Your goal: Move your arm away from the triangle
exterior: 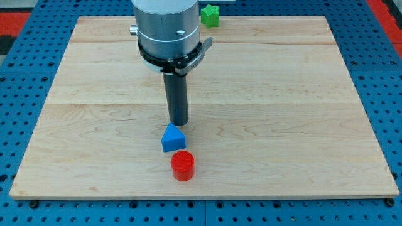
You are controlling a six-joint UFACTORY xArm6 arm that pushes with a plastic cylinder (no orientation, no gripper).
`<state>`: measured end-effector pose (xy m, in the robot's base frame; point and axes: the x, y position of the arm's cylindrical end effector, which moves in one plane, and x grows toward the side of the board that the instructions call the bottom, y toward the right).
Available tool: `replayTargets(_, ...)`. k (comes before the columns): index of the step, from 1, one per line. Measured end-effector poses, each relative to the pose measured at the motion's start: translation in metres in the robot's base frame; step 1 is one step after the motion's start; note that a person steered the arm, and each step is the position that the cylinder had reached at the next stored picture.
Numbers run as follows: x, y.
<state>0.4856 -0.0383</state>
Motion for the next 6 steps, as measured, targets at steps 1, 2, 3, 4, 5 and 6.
replayTargets(1, 0.000, 0.028)
replayTargets(2, -0.037, 0.041)
replayTargets(3, -0.085, 0.069)
replayTargets(4, -0.142, 0.096)
replayTargets(5, -0.208, 0.117)
replayTargets(6, -0.275, 0.129)
